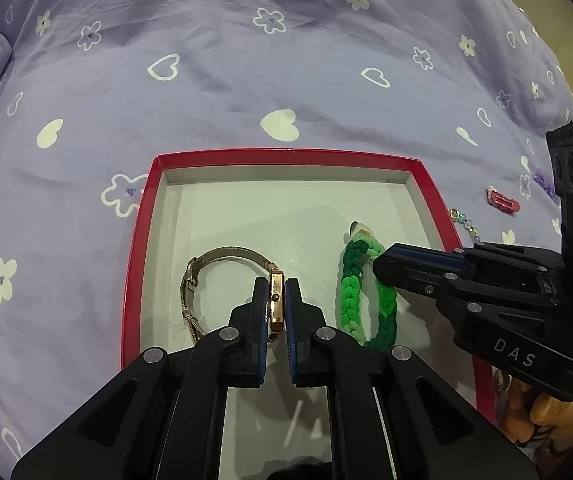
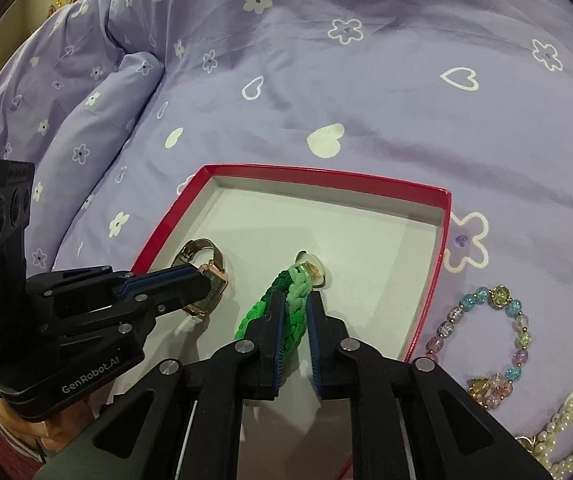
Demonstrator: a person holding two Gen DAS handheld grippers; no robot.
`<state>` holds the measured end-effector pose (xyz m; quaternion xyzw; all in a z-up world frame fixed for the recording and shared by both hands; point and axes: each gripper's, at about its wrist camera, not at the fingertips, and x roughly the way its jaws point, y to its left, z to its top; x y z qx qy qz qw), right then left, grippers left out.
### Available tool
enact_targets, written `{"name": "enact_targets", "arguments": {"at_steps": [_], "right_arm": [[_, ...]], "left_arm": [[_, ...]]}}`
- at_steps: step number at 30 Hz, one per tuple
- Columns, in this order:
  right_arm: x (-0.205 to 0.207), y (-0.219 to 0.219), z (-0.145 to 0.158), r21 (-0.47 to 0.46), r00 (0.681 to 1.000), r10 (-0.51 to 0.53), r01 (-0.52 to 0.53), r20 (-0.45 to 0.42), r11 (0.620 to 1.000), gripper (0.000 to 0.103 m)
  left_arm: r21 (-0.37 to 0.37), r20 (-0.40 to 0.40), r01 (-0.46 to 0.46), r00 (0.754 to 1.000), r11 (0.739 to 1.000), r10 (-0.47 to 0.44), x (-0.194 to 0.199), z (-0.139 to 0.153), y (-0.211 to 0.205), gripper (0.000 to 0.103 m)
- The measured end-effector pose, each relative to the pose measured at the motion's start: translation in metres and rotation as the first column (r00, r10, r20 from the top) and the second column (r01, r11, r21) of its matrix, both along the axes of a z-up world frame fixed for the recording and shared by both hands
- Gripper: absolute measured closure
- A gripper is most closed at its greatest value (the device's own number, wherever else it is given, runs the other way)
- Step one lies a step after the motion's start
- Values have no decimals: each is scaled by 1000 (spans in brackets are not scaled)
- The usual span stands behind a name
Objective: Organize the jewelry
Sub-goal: 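Lower the watch into the tray with the left tool while the right tool releases the braided bracelet beside it, then grasp the purple bow with the left tool while the right tool grasps the silver chain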
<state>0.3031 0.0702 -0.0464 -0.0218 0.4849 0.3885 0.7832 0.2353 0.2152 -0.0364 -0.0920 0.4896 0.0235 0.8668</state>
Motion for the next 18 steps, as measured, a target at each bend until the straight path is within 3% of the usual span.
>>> {"name": "enact_targets", "arguments": {"at_steps": [2, 6, 8, 10, 13, 18], "right_arm": [[1, -2, 1, 6, 1000, -4, 4, -7, 1000, 88], [1, -9, 6, 41, 1000, -21, 22, -15, 999, 70], [-1, -16, 12, 58, 1000, -28, 29, -13, 998, 70], [-3, -24, 17, 81, 999, -38, 39, -16, 996, 70], [-8, -42, 27, 117, 998, -64, 65, -14, 991, 67], [-21, -85, 42, 171, 992, -127, 126, -7, 977, 64]], "left_arm": [[5, -1, 0, 1000, 1000, 0, -1, 1, -1, 96], [7, -7, -12, 1000, 1000, 12, -5, 2, -1, 95], [7, -7, -18, 1000, 1000, 18, -5, 3, -1, 93], [4, -6, -23, 1000, 1000, 23, -7, 5, -2, 80], [19, 3, -27, 1000, 999, 27, -9, 10, -5, 69], [21, 27, -34, 999, 999, 33, -18, 21, -11, 69]]}}
